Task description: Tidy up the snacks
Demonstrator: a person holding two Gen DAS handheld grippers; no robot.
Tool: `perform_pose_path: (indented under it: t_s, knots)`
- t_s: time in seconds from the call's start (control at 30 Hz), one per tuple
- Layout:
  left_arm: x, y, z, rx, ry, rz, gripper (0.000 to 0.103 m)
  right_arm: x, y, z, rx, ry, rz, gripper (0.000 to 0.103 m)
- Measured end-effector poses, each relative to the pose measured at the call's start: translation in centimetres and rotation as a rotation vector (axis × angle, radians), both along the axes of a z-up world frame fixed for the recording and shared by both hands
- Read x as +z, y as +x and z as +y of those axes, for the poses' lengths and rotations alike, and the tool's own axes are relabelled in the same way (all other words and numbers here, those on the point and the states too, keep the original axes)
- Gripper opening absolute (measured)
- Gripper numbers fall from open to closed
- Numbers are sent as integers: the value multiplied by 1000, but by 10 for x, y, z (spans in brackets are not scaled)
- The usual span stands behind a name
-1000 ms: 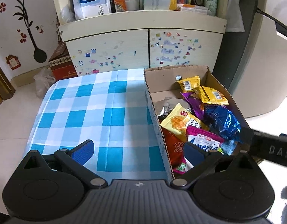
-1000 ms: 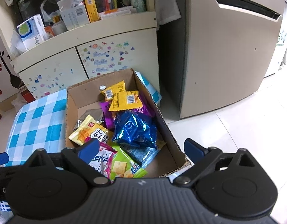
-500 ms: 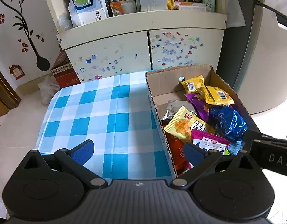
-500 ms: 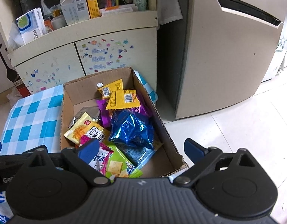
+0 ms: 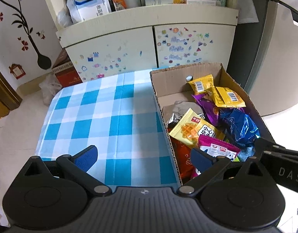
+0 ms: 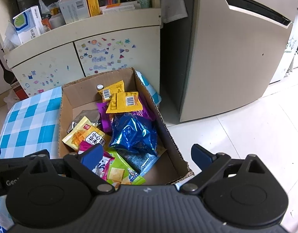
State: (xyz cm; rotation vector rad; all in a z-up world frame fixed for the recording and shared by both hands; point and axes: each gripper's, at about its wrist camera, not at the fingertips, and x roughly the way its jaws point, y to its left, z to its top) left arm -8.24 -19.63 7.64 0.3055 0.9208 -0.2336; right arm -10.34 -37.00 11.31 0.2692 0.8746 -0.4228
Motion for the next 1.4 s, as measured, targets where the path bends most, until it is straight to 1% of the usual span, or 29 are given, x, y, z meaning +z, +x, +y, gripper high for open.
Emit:
perform_pose_path:
  t_s: [0.1, 0.23, 0.43, 0.57, 0.73, 1.2, 1.4]
  knots:
    - [-3, 2, -3, 2, 18, 9, 103, -2, 2, 1, 3, -21, 17, 97]
    - [-5, 6, -4, 12, 19, 25, 103, -2, 5, 4, 8, -55, 28, 97]
    - [-6, 8, -4, 11, 19, 22, 103, -2, 8, 4, 12, -53, 32, 97]
    - [-5, 10, -4, 7, 22, 17, 103, -3, 9, 2, 8, -26, 24, 97]
    - [-6, 12, -7, -8, 44, 15, 103, -4, 11, 2, 3, -3, 22, 97]
    - [-11, 17, -9, -44, 112, 2, 103, -7, 16, 6, 16, -5, 40, 97]
    - [-9, 16, -8, -63, 144, -27, 103, -9, 18, 8, 32, 9, 38, 97]
